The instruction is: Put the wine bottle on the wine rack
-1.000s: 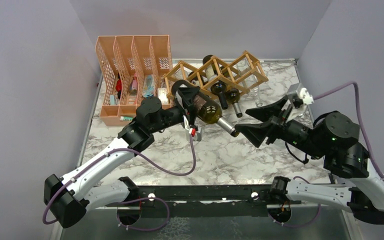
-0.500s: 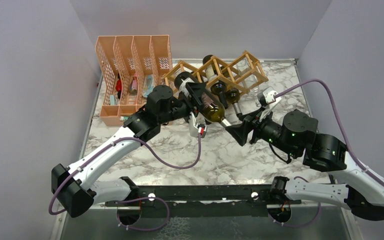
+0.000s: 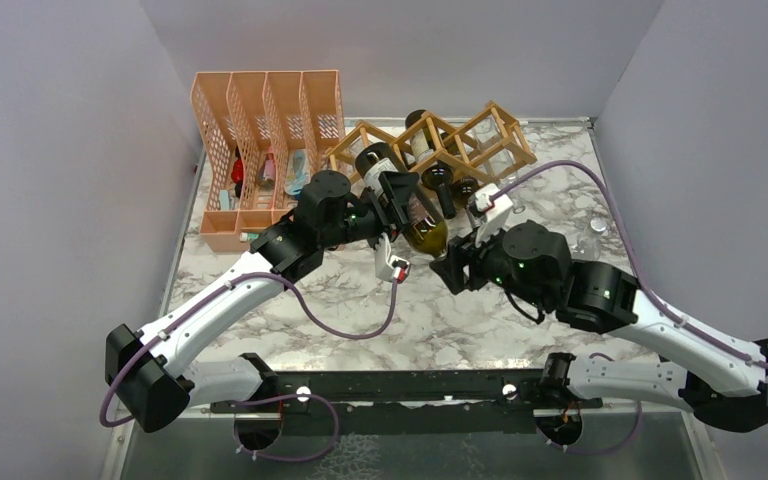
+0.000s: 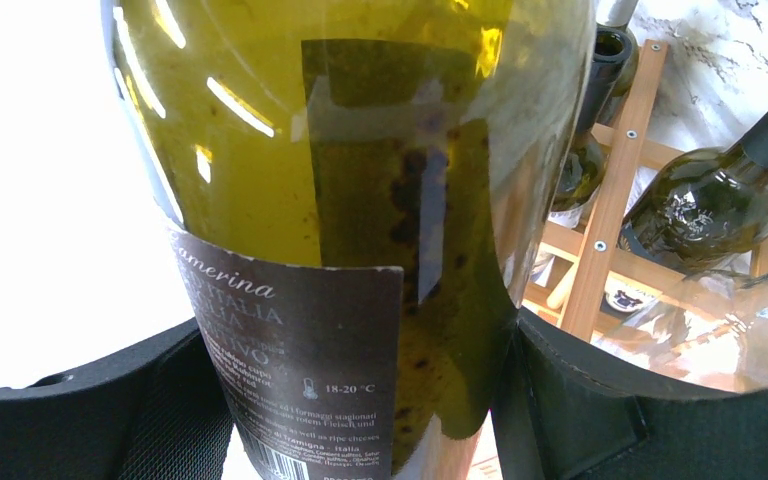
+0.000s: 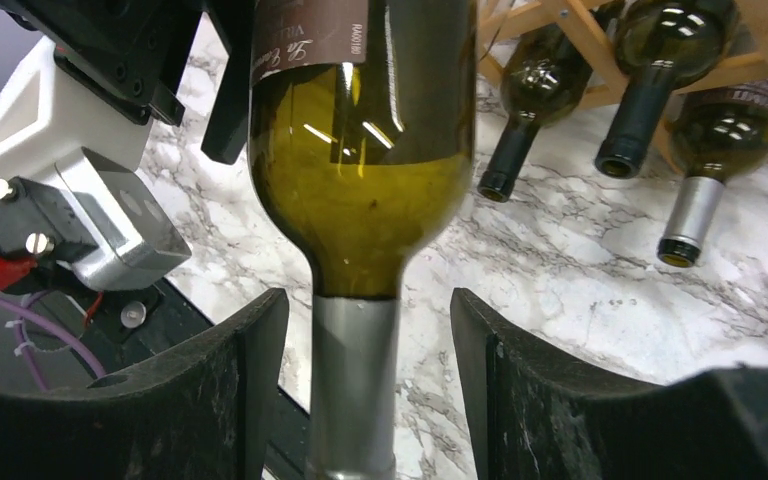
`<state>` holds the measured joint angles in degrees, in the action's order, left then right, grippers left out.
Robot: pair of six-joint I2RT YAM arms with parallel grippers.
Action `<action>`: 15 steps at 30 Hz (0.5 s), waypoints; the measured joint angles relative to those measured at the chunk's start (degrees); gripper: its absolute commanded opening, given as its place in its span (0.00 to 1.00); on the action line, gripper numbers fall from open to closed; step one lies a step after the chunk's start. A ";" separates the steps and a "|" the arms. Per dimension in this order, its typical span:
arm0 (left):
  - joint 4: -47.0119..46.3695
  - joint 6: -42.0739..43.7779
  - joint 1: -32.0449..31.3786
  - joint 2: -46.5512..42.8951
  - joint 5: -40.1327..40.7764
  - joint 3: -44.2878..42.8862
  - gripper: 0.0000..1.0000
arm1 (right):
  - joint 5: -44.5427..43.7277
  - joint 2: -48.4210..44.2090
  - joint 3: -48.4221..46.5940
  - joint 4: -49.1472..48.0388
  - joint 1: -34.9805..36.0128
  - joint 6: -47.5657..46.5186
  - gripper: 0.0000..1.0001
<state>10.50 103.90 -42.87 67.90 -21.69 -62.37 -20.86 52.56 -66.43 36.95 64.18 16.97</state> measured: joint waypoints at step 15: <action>0.15 3.80 0.00 0.07 -0.98 -0.02 0.00 | 0.63 6.75 2.12 -4.59 0.00 7.15 0.48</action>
<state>10.66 107.70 -42.87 67.96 -22.68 -62.39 -20.23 59.31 -64.31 32.36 64.18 24.12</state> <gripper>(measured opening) 0.797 0.515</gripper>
